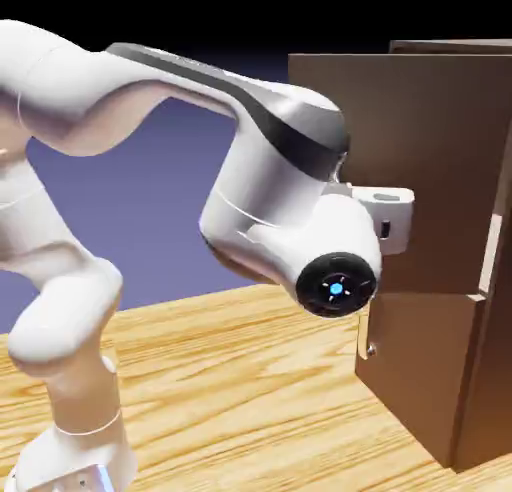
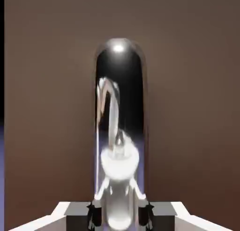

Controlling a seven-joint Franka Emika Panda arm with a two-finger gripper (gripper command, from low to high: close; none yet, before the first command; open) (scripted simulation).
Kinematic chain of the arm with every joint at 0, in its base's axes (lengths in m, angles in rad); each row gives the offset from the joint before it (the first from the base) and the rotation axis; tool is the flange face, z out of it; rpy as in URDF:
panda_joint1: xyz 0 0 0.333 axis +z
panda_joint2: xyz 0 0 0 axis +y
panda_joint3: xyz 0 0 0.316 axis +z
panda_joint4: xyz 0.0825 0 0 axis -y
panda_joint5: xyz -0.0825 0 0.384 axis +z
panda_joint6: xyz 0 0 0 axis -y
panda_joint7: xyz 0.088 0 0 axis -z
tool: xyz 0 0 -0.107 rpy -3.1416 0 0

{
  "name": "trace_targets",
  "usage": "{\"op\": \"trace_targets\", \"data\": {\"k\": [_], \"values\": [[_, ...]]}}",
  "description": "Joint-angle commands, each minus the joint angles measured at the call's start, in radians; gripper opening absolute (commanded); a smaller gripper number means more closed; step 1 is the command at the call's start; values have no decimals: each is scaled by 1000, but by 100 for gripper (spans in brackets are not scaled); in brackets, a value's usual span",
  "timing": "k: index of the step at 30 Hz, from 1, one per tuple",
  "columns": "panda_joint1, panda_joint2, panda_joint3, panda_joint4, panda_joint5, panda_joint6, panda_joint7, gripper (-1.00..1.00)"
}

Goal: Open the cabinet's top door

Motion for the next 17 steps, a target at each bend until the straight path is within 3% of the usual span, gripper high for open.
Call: {"op": "trace_targets", "data": {"k": [1, 16, 17], "values": [[2, 35, -15, 34, -8, -43, -10, -100], [-87, 533, -79, 569, -28, -597, -152, -100], [-87, 533, -79, 569, -28, -597, -152, 100]]}}
